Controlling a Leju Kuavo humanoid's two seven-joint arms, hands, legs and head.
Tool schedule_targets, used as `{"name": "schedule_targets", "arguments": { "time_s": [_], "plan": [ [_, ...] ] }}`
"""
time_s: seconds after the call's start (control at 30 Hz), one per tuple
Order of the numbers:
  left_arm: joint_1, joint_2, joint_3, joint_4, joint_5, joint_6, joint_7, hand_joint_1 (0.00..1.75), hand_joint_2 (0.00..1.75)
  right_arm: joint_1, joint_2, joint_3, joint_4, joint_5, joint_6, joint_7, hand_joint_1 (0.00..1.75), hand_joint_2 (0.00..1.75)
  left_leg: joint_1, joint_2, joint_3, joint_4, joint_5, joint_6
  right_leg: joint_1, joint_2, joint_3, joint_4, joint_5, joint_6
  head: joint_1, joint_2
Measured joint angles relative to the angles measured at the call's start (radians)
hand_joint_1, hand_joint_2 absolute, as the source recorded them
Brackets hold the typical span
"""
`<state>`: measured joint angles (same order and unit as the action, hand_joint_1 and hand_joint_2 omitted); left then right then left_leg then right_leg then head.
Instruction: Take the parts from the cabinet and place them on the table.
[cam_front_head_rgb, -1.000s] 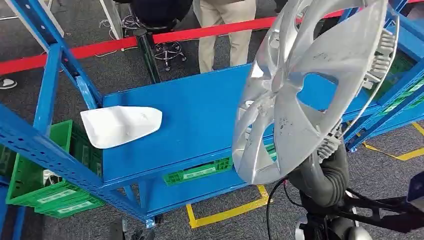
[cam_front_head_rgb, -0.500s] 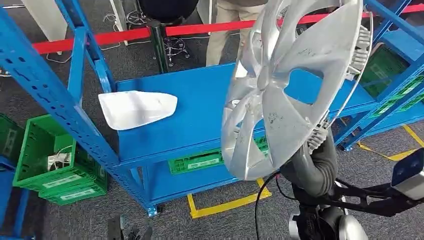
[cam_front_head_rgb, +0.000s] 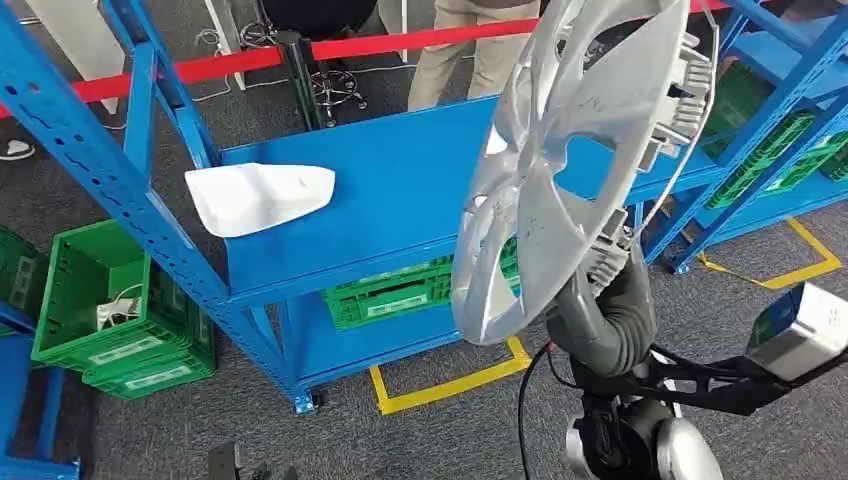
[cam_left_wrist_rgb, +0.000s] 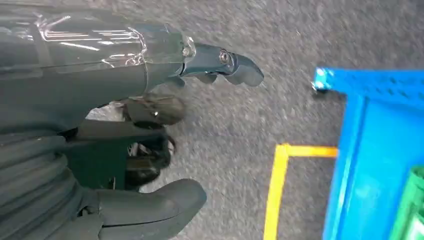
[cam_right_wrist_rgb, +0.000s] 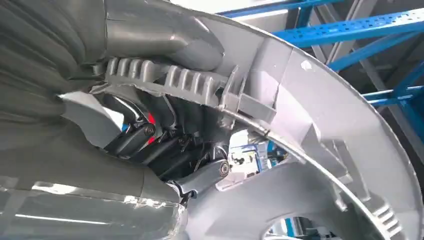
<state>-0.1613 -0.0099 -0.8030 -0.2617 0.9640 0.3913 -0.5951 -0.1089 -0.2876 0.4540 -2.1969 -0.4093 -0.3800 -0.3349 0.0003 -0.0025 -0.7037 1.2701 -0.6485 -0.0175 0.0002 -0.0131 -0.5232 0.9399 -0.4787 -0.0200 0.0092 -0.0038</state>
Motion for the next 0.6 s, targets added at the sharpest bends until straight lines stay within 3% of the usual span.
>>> {"name": "schedule_targets", "arguments": {
  "time_s": [0.03,0.07,0.13,0.17,0.2,0.23,0.3,0.33,0.37,0.4,0.47,0.5,0.53,0.57,0.6],
  "plan": [
    [0.0,0.002,0.0,0.001,0.003,0.005,-0.001,0.0,1.75,0.0,0.0,0.0,0.003,0.0,0.0,0.0,1.75,1.75,0.005,0.0,0.002,0.032,0.015,-0.006,-0.003,-0.002,-0.018,0.007,0.008,0.004,-0.003,0.0],
    [0.0,0.003,0.0,0.002,0.003,0.011,-0.003,0.0,1.75,0.0,0.0,0.0,0.005,0.0,0.001,0.0,1.75,1.75,0.01,0.001,0.025,0.022,0.053,-0.012,-0.007,-0.003,-0.037,0.017,0.014,0.01,-0.005,0.0],
    [-0.002,0.005,0.001,0.003,0.004,0.018,-0.011,0.0,1.75,-0.001,0.002,0.001,0.007,0.0,0.002,-0.001,1.75,1.75,0.019,0.003,0.119,-0.092,0.125,-0.023,-0.015,-0.005,-0.073,0.042,0.023,0.021,-0.007,0.0],
    [-0.004,0.006,0.001,0.003,0.004,0.02,-0.012,0.0,1.75,-0.001,0.002,0.001,0.007,0.0,0.002,-0.001,1.75,1.75,0.023,0.004,0.178,-0.177,0.117,-0.026,-0.017,-0.005,-0.086,0.057,0.025,0.026,-0.008,0.0],
    [-0.007,0.006,0.001,0.003,0.003,0.025,-0.014,0.0,1.75,-0.002,0.003,0.001,0.006,0.0,0.003,-0.002,1.75,1.75,0.014,0.002,0.223,-0.251,0.078,-0.024,-0.016,-0.005,-0.099,0.07,0.027,0.032,-0.013,0.0],
    [-0.009,0.007,0.002,0.003,0.003,0.03,-0.018,0.0,1.75,-0.004,0.003,0.003,0.007,0.0,0.003,-0.002,1.75,1.75,0.014,0.003,0.227,-0.267,0.066,-0.007,-0.016,-0.005,-0.103,0.073,0.033,0.039,-0.011,0.0],
    [-0.009,0.009,0.003,0.003,0.003,0.035,-0.021,0.0,1.75,-0.01,0.003,0.004,0.007,0.0,0.005,-0.002,1.75,1.75,0.007,0.0,0.215,-0.261,0.074,0.009,-0.02,-0.006,-0.105,0.068,0.051,0.054,-0.011,0.0],
    [-0.009,0.009,0.003,0.003,0.002,0.036,-0.022,0.0,1.75,-0.011,0.003,0.005,0.007,0.0,0.005,-0.002,1.75,1.75,0.009,0.001,0.204,-0.267,0.086,0.023,-0.02,-0.005,-0.108,0.068,0.059,0.06,-0.012,0.0],
    [-0.012,0.009,0.003,0.003,0.002,0.037,-0.024,0.0,1.75,-0.011,0.003,0.005,0.007,0.0,0.006,-0.002,1.75,1.75,0.014,0.003,0.2,-0.268,0.098,0.035,-0.023,-0.001,-0.118,0.08,0.026,0.066,-0.013,0.0],
    [-0.015,0.008,0.003,0.003,0.002,0.037,-0.024,0.0,1.75,-0.012,0.004,0.006,0.007,0.0,0.006,-0.002,1.75,1.75,0.013,0.002,0.187,-0.268,0.108,0.045,-0.024,0.002,-0.131,0.12,-0.032,0.069,-0.008,0.0],
    [-0.016,0.008,0.003,0.003,0.002,0.037,-0.024,0.0,1.75,-0.013,0.004,0.006,0.007,0.0,0.006,-0.002,1.75,1.75,0.009,0.001,0.161,-0.267,0.129,0.052,-0.024,0.006,-0.165,0.265,-0.143,0.074,-0.001,0.0],
    [-0.015,0.007,0.003,0.003,0.002,0.037,-0.024,0.0,1.75,-0.013,0.004,0.006,0.008,0.0,0.006,-0.002,1.75,1.75,0.007,0.001,0.146,-0.266,0.14,0.053,-0.024,0.006,-0.176,0.338,-0.176,0.075,0.002,0.0],
    [-0.015,0.007,0.003,0.003,0.002,0.037,-0.024,0.0,1.75,-0.013,0.004,0.008,0.008,0.0,0.006,-0.002,1.75,1.75,0.005,0.001,0.132,-0.265,0.151,0.053,-0.023,0.006,-0.173,0.378,-0.174,0.074,0.001,0.0],
    [-0.015,0.007,0.003,0.003,0.002,0.037,-0.024,0.0,1.75,-0.013,0.004,0.01,0.01,0.0,0.006,-0.002,1.75,1.75,0.004,0.001,0.118,-0.265,0.161,0.051,-0.023,0.007,-0.154,0.375,-0.145,0.072,0.001,0.0],
    [-0.015,0.007,0.003,0.003,0.002,0.037,-0.025,0.0,1.75,-0.013,0.004,0.011,0.01,0.0,0.006,-0.002,1.75,1.75,0.002,0.001,0.106,-0.264,0.17,0.049,-0.023,0.007,-0.117,0.333,-0.105,0.069,0.002,0.0]
  ]
}}
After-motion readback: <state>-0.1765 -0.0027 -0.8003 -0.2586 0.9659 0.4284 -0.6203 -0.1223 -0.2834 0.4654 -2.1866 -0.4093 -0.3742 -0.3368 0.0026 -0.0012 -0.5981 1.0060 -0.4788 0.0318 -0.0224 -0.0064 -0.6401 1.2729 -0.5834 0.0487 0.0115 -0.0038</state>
